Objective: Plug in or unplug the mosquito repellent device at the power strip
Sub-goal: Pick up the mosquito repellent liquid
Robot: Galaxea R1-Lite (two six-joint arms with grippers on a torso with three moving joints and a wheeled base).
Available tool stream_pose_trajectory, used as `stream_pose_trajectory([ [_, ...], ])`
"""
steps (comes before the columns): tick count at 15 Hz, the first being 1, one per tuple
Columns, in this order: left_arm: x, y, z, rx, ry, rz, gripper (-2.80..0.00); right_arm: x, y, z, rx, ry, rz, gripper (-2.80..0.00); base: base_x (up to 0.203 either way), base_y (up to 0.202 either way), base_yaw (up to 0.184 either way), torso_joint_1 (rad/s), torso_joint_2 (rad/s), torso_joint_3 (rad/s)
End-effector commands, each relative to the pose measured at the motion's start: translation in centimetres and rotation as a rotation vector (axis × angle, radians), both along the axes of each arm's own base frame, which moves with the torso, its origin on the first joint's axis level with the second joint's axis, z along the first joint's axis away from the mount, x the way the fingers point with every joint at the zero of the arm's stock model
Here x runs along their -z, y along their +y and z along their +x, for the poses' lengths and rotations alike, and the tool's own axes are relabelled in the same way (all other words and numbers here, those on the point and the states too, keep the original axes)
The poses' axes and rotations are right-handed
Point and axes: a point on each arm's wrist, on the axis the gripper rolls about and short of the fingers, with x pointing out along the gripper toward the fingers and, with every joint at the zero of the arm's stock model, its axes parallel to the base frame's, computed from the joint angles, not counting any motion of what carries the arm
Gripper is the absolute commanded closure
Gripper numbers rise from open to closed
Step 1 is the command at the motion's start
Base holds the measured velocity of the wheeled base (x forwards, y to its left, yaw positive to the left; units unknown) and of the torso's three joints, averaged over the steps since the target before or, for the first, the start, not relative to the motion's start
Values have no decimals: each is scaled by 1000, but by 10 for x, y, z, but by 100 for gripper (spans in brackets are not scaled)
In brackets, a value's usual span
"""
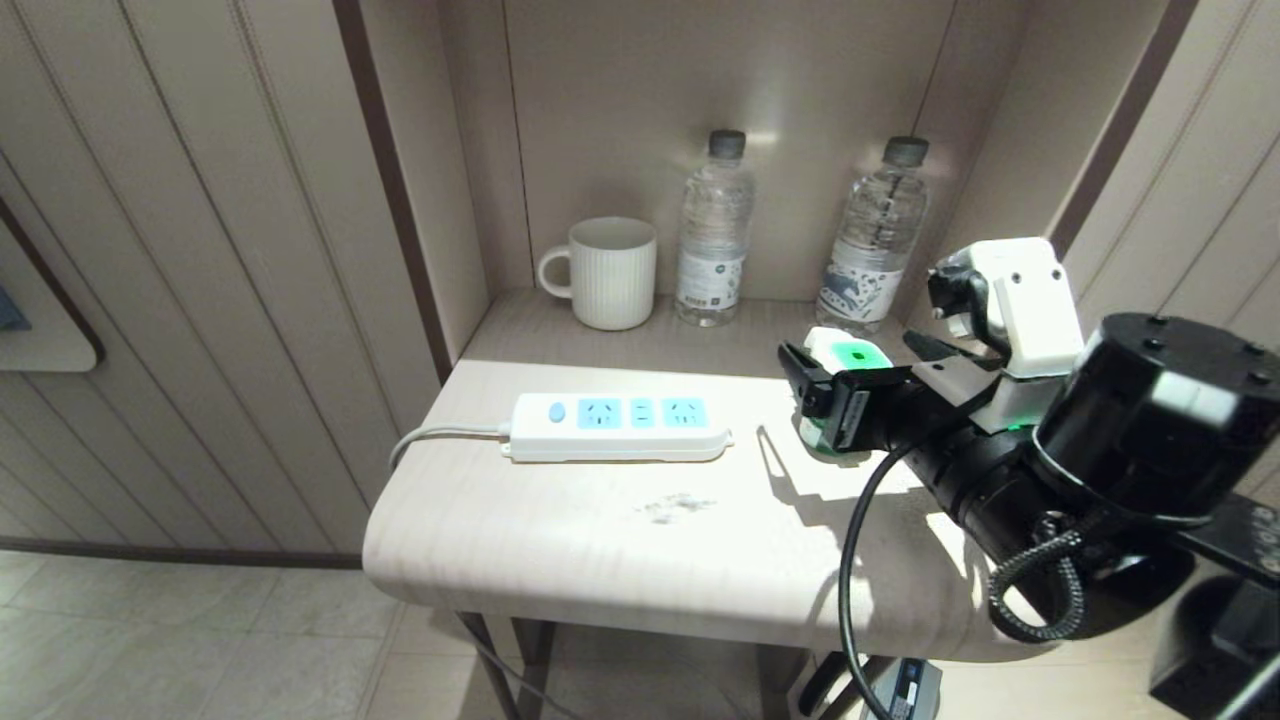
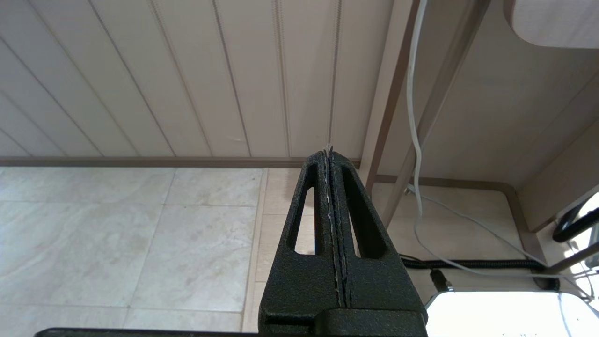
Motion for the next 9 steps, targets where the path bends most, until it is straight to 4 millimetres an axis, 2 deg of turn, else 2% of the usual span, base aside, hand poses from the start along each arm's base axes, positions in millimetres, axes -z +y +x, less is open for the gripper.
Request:
stream_pose_trajectory([
  [1, 0, 0, 0, 0, 2, 0, 0, 6, 3, 7, 12, 11, -8, -280, 0, 0, 0, 0, 0, 0],
  [5, 0, 0, 0, 0, 2, 0, 0, 12, 1, 24, 18, -38, 19, -280, 0, 0, 0, 0, 0, 0],
  [9, 0, 0, 0, 0, 2, 0, 0, 14, 1, 28, -21, -44, 12, -280, 0, 0, 0, 0, 0, 0],
])
